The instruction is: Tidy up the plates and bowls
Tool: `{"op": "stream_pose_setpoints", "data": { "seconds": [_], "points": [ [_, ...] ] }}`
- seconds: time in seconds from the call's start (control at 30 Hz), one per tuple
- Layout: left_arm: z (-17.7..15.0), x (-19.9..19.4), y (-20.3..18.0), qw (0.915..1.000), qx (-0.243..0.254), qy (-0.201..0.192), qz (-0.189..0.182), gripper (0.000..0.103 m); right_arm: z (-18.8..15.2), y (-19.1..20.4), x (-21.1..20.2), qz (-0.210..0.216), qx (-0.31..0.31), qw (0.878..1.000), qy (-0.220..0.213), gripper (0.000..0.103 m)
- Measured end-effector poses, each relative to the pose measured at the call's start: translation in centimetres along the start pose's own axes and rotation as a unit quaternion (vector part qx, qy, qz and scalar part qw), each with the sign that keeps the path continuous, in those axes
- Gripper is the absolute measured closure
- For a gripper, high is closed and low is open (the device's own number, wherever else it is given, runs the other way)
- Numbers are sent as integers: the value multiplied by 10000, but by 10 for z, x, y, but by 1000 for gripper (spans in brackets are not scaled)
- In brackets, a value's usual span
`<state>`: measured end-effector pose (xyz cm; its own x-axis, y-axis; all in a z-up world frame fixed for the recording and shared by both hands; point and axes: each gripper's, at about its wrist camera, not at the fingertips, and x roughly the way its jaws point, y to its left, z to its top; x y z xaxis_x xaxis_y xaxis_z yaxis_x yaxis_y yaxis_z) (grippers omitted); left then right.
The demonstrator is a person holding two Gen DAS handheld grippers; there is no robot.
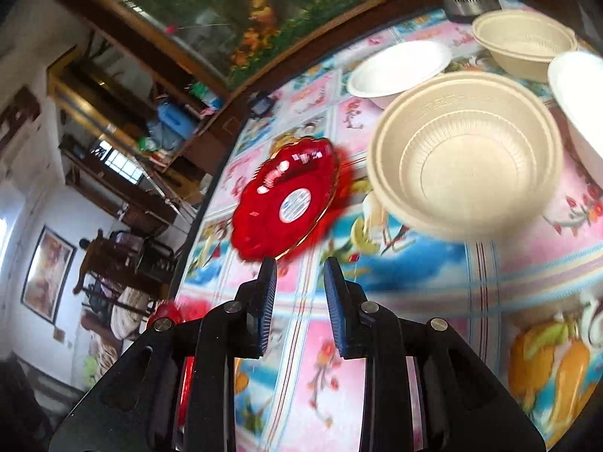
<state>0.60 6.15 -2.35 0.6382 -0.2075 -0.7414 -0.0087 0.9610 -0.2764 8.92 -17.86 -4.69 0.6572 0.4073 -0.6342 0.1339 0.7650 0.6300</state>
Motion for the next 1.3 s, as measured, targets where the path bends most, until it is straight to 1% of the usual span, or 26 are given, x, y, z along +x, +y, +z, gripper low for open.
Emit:
{"op": "stream_pose_setpoints", "data": {
  "seconds": [0.07, 0.1, 0.17, 0.27, 0.33, 0.43, 0.6, 0.67, 0.7, 0.73, 0.77, 0.87, 0.93, 1.0, 1.07, 1.13, 1.27, 1.3],
  "points": [
    [1, 7, -6, 9999, -44, 110, -4, 22, 10, -5, 11, 69, 176, 9998, 79, 77],
    [3, 13, -8, 9998, -69, 200, -30, 22, 17, -7, 20, 70, 304, 9994, 139, 77],
    [6, 18, -11, 9996, -106, 262, -81, 22, 24, -9, 31, 25, 442, 9988, 217, 77],
    [10, 20, -12, 9995, -147, 273, -99, 22, 35, -12, 50, 30, 643, 9973, 342, 77],
    [14, 23, -13, 9994, -155, 299, -114, 22, 40, -13, 61, -146, 738, 9965, 374, 77],
    [17, 28, -13, 9992, -154, 354, -99, 22, 43, -18, 75, -103, 925, 9943, 520, 77],
    [19, 36, -14, 9987, -169, 465, -80, 22, 46, -24, 91, -362, 1074, 9924, 485, 77],
    [19, 36, -13, 9986, -198, 490, -72, 22, 47, -21, 93, -378, 908, 9940, 480, 77],
    [19, 36, -13, 9985, -205, 510, -60, 22, 47, -18, 93, -421, 821, 9946, 473, 80],
    [18, 37, -13, 9983, -203, 541, -54, 22, 45, -19, 91, -466, 819, 9944, 471, 87],
    [17, 37, -14, 9981, -200, 574, -54, 22, 45, -20, 91, -490, 852, 9939, 494, 87],
    [15, 36, -17, 9980, -155, 605, -51, 22, 42, -26, 87, -319, 984, 9927, 616, 89],
    [14, 36, -19, 9979, -106, 642, -26, 22, 38, -27, 80, -347, 867, 9937, 620, 91],
    [11, 35, -21, 9973, -107, 722, -95, 22, 35, -30, 73, -332, 814, 9941, 640, 91],
    [8, 33, -23, 9973, -74, 727, -100, 22, 29, -36, 64, -239, 793, 9935, 778, 91],
    [6, 32, -26, 9971, -40, 756, -111, 22, 17, -44, 50, -83, 841, 9921, 931, 91],
    [2, 32, -31, 9958, -93, 876, -260, 22, -9, -54, 15, -26, 621, 9919, 1110, 91],
    [1, 33, -34, 9953, -78, 916, -293, 22, -18, -58, 1, 29, 568, 9917, 1150, 91]
  ]
}}
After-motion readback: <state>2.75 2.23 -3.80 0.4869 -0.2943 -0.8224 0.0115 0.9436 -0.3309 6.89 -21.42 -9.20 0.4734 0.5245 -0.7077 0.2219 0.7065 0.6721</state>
